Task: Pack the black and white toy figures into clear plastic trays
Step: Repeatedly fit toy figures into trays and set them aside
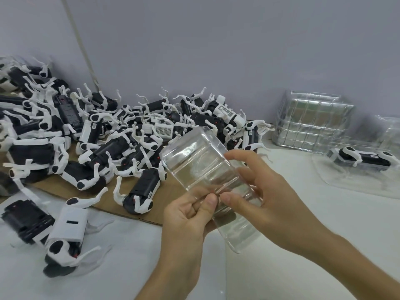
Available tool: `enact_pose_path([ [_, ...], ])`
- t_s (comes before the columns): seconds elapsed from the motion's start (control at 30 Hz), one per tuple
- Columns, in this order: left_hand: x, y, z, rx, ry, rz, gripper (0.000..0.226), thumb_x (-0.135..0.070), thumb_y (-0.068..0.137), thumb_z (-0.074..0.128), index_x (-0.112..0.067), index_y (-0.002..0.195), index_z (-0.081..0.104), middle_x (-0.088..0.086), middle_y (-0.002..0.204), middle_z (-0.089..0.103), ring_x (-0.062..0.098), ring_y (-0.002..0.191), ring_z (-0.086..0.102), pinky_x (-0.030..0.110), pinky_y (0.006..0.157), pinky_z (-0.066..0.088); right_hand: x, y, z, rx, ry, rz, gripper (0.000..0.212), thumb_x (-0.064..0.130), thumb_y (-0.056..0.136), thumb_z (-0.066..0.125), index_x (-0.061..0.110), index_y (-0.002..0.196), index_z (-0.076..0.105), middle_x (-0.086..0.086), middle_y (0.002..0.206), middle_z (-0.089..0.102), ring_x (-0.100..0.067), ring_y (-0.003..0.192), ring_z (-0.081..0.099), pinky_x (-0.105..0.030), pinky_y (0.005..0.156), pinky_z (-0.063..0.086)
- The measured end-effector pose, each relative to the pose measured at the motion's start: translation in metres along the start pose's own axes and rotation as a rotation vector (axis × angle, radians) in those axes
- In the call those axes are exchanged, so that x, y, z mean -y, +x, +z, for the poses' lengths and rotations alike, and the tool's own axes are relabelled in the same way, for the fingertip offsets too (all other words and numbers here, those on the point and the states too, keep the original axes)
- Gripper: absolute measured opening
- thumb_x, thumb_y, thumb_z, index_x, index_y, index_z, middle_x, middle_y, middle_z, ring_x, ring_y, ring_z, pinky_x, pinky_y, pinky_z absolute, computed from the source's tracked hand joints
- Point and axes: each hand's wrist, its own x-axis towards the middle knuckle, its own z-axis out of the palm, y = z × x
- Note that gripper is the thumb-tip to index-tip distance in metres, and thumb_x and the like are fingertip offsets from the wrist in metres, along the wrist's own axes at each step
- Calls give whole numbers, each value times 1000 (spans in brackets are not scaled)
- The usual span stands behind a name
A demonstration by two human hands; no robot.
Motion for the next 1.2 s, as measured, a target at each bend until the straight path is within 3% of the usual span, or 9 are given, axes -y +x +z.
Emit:
enact_pose_path([
  [0.13,-3,1,0,-61,28,-4,17,-17,75,65,-22,82,80,18,84,75,30,76,74,21,57,56,3,0,0,-1,14,31,52,31,84,78,44,122,46,2,98,73,-19,83,73,-40,77,58],
  [0.3,-5,0,0,-72,52,-23,13,-17,72,67,-20,73,79,15,75,75,21,58,71,17,46,50,2,1,1,-67,-42,87,34,33,70,89,27,87,59,16,75,70,1,64,63,-10,54,43],
  [0.47,0,-1,1,8,-13,-58,18,-23,77,67,-17,88,79,17,94,76,19,75,74,24,63,57,4,0,3,-128,105,82,21,22,76,86,21,91,72,5,84,76,-15,76,73,-39,68,59],
  [0.6,3,1,3,145,-70,-100,28,-20,91,56,-14,111,74,15,116,72,24,103,70,28,80,58,1,2,-4,-178,189,123,11,14,80,80,17,89,74,1,83,77,-22,79,74,-47,77,59],
  [0.87,0,4,-1,316,-191,-148,35,-20,98,48,-9,127,65,20,132,62,33,122,61,34,93,54,-5,7,-22,-60,331,229,27,32,71,76,12,87,75,-14,82,74,-18,69,69,-18,59,51],
  [1.0,1,5,-4,370,-212,-160,36,-20,98,48,-11,129,64,18,134,62,34,125,58,38,98,52,-6,7,-23,-45,364,228,24,30,72,76,11,86,76,-4,73,71,-8,58,62,-14,53,46],
  [1.07,-1,6,-5,404,-233,-162,36,-20,99,48,-12,130,63,14,129,66,30,123,60,37,98,52,-5,7,-25,-26,372,225,27,33,73,80,12,89,76,-5,78,73,-13,64,67,-18,56,50],
  [1.13,-3,6,-5,445,-241,-170,36,-20,100,47,-13,133,62,12,129,66,27,121,62,35,98,51,-5,7,-27,-4,376,236,33,36,73,84,13,95,76,-14,91,75,-31,80,73,-38,70,59],
  [1.2,-4,7,-5,478,-242,-176,36,-21,101,50,-13,135,60,14,133,63,26,123,61,35,98,51,-5,6,-28,13,393,238,36,39,72,79,13,98,76,-21,98,73,-47,94,68,-60,87,53],
])
